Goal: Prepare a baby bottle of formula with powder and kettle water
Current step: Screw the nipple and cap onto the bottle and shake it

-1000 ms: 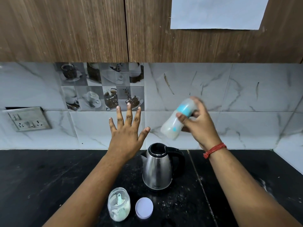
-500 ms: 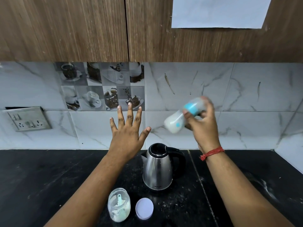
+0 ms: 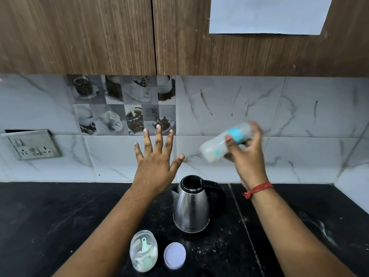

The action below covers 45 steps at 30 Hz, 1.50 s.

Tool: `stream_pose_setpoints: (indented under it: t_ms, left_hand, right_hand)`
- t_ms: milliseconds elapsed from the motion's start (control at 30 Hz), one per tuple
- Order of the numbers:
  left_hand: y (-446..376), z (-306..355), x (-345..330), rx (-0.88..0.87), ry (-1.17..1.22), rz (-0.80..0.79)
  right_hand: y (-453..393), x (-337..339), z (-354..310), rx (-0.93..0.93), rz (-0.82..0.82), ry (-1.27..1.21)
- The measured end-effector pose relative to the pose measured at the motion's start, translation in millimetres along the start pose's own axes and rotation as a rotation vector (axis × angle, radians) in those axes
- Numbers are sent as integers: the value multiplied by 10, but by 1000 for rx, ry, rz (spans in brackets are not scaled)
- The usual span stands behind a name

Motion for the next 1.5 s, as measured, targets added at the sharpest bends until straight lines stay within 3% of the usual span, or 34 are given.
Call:
stream_pose_setpoints:
  t_ms: [67, 167, 300, 400, 500, 633, 733, 833, 967, 1067, 1200, 1300, 1433, 1500]
  left_hand:
    - [-3, 11, -4, -12, -19, -4]
    - [-17, 5, -2, -2, 0, 5]
    - [-30, 9, -10, -14, -23, -1]
    - [-55, 1, -9, -1, -5, 3]
    - [-56, 8, -18, -11, -23, -4]
    - [-79, -8, -3, 1, -9, 19]
    - [-89, 6, 10, -16, -20, 29]
    - [-102, -5, 24, -8, 5, 48]
    - [-99, -11, 25, -10, -19, 26]
    - [-107, -33, 29, 7, 3, 32]
    - [-113, -48, 34, 1, -17, 24]
    - [-123, -59, 39, 11, 6, 46]
    - [-109, -63, 22, 2, -17, 33]
    - [-108, -80, 28, 13, -3, 43]
  right_hand:
    - [11, -109, 31, -23, -110, 128]
    - [9, 0, 6, 16, 0, -5]
    - [22, -166, -39, 8, -173, 199]
    - [-21, -31, -102, 53, -20, 57]
    - [2, -174, -73, 40, -155, 225]
    - [11, -82, -37, 47, -21, 63]
    - [31, -207, 4, 16, -159, 195]
    - [13, -53, -22, 47, 15, 19]
    - [9, -135, -60, 47, -98, 139]
    - [17, 5, -87, 62, 35, -56]
    - [94, -196, -1, 34, -139, 158]
    - [87, -63, 37, 23, 29, -57]
    - [82, -198, 36, 8, -88, 120]
    - [58, -82, -1, 48, 39, 35]
Point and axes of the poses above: each hand's wrist, its own y-axis away from the middle knuckle, its own x-axis out of the back of the hand, z = x × y, the point moved 6 cm from there along -y, towards the middle knuckle, and after that the axes turned 15 degrees about -x, right-handed, at the moved point
